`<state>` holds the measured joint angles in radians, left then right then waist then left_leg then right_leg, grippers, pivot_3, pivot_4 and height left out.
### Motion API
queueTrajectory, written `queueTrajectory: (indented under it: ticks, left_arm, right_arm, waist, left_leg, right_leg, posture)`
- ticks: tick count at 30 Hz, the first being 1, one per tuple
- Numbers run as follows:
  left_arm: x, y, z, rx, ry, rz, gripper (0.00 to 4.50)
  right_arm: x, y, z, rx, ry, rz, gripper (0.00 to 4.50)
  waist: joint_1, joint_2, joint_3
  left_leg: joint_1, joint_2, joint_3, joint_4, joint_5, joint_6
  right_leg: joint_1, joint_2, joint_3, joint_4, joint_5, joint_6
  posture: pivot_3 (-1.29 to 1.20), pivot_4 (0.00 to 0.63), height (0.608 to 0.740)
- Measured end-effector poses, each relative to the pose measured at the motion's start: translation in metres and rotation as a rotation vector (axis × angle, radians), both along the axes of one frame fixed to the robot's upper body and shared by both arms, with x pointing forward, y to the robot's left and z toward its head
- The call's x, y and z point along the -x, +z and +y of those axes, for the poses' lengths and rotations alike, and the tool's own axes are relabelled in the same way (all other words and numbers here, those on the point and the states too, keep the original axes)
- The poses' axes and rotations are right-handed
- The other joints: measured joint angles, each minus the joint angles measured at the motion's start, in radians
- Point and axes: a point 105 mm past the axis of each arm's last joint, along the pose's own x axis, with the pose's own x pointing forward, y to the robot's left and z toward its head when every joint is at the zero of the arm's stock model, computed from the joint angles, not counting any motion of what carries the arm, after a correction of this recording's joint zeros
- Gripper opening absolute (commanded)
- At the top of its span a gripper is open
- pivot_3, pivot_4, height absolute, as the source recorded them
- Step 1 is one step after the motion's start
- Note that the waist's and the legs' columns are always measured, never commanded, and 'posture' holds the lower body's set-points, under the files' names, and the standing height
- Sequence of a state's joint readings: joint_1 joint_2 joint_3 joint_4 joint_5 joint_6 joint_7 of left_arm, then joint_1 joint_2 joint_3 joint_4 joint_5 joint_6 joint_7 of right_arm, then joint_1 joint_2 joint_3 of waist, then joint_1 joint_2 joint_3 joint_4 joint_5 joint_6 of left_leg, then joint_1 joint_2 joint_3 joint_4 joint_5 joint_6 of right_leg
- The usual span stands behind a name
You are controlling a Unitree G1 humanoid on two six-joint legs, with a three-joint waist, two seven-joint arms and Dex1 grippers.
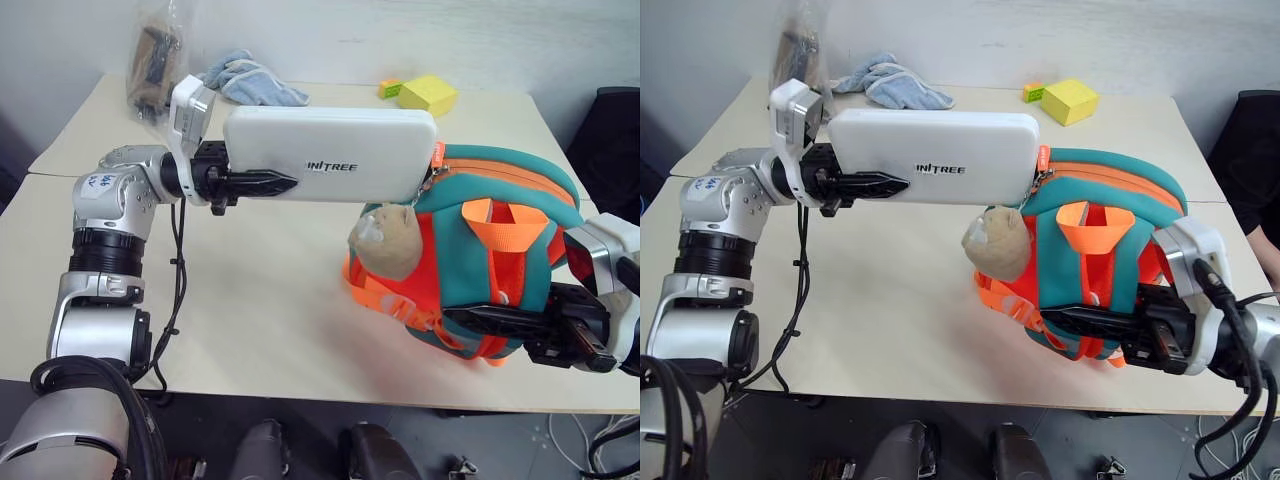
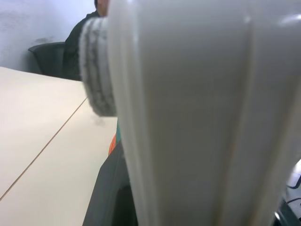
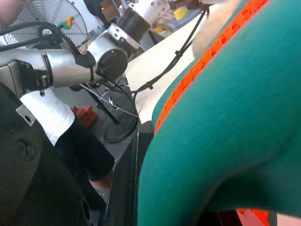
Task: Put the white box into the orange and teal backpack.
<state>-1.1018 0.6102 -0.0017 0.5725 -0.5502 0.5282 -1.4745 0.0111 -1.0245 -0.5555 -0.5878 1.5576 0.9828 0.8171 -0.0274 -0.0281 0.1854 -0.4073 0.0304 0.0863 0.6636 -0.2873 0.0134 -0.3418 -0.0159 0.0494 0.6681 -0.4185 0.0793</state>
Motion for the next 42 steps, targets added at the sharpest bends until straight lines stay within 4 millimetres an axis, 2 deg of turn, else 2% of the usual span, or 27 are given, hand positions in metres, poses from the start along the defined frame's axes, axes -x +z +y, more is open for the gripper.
queueTrajectory:
  ticks: [7,15,20,24,27,31,33,36,41,42]
  left_arm:
    - [-0.003,-0.006,0.003,-0.032,0.014,-0.024,1.34]
    - [-0.006,-0.018,-0.007,-0.141,0.009,-0.109,1.34]
    - [-0.008,-0.037,-0.027,-0.262,-0.036,-0.197,1.34]
    - [-0.016,-0.032,-0.041,-0.315,-0.047,-0.268,1.34]
    - [-0.013,-0.034,-0.063,-0.294,-0.103,-0.267,1.34]
    - [0.001,-0.053,-0.101,-0.260,-0.224,-0.207,1.34]
    - [0.012,-0.068,-0.122,-0.246,-0.277,-0.180,2.11]
    - [0.018,-0.080,-0.150,-0.235,-0.280,-0.172,2.93]
    - [0.014,-0.075,-0.159,-0.198,-0.210,-0.163,4.37]
    - [0.014,-0.074,-0.158,-0.189,-0.200,-0.153,4.46]
  right_arm:
    - [0.008,0.000,0.000,-0.017,0.011,0.019,0.02]
    - [0.013,0.012,0.000,-0.018,0.035,-0.004,0.02]
    - [0.007,0.015,0.003,-0.021,0.037,-0.010,0.02]
    - [0.001,0.009,0.006,0.006,0.038,-0.006,0.02]
    - [-0.003,0.008,0.007,0.011,0.023,-0.047,0.02]
    - [-0.011,-0.002,0.012,0.052,-0.003,-0.084,0.02]
    - [-0.013,-0.006,0.014,0.049,-0.003,-0.076,0.00]
    - [-0.018,-0.008,0.016,0.067,-0.026,-0.101,0.00]
    - [-0.024,-0.010,0.013,0.073,-0.082,-0.107,0.00]
    - [-0.024,-0.012,0.013,0.068,-0.089,-0.103,0.00]
  waist:
    - [0.002,0.000,0.000]
    - [0.002,0.000,0.000]
    - [0.001,0.000,0.000]
    - [0.001,0.000,0.000]
    - [0.002,0.000,0.000]
    - [0.001,0.000,0.000]
    - [0.001,0.000,0.000]
    - [0.001,0.000,0.000]
    - [0.001,0.000,0.000]
    - [0.001,0.000,0.000]
  left_leg:
    - [0.000,0.000,0.000,0.000,0.000,0.000]
    - [0.000,-0.001,-0.001,0.001,0.000,0.001]
    - [0.000,-0.001,-0.002,0.001,0.000,0.001]
    - [0.000,-0.001,-0.001,0.001,0.000,0.001]
    - [-0.001,-0.001,-0.002,0.001,0.000,0.001]
    - [-0.001,-0.001,-0.002,0.000,0.000,0.001]
    - [-0.001,-0.001,-0.002,0.000,0.000,0.001]
    - [-0.001,-0.001,-0.002,0.001,0.001,0.001]
    - [0.000,-0.001,-0.002,0.001,0.002,0.001]
    - [0.000,-0.001,-0.002,0.001,0.002,0.001]
  right_leg:
    - [0.000,0.000,-0.001,0.001,0.000,0.000]
    - [0.001,-0.001,-0.002,0.000,0.000,0.000]
    - [0.001,-0.001,-0.002,0.000,0.000,0.000]
    - [0.000,-0.001,-0.002,0.001,0.000,0.000]
    - [0.000,-0.001,-0.002,0.000,0.000,0.000]
    - [0.000,-0.001,-0.002,0.000,0.000,0.000]
    - [-0.001,-0.001,-0.002,0.001,0.000,0.000]
    - [-0.001,-0.001,-0.002,0.002,0.000,0.000]
    - [0.001,-0.001,-0.002,0.003,0.000,0.000]
    - [0.001,-0.001,-0.002,0.003,0.000,0.000]
  posture:
    - [0.00,0.150,0.740]
    - [0.00,0.150,0.740]
    - [0.00,0.150,0.740]
    - [0.00,0.150,0.740]
    - [0.00,0.150,0.740]
    - [0.00,0.150,0.740]
    - [0.00,0.150,0.740]
    - [0.00,0.150,0.740]
    - [0.00,0.150,0.740]
    - [0.00,0.150,0.740]
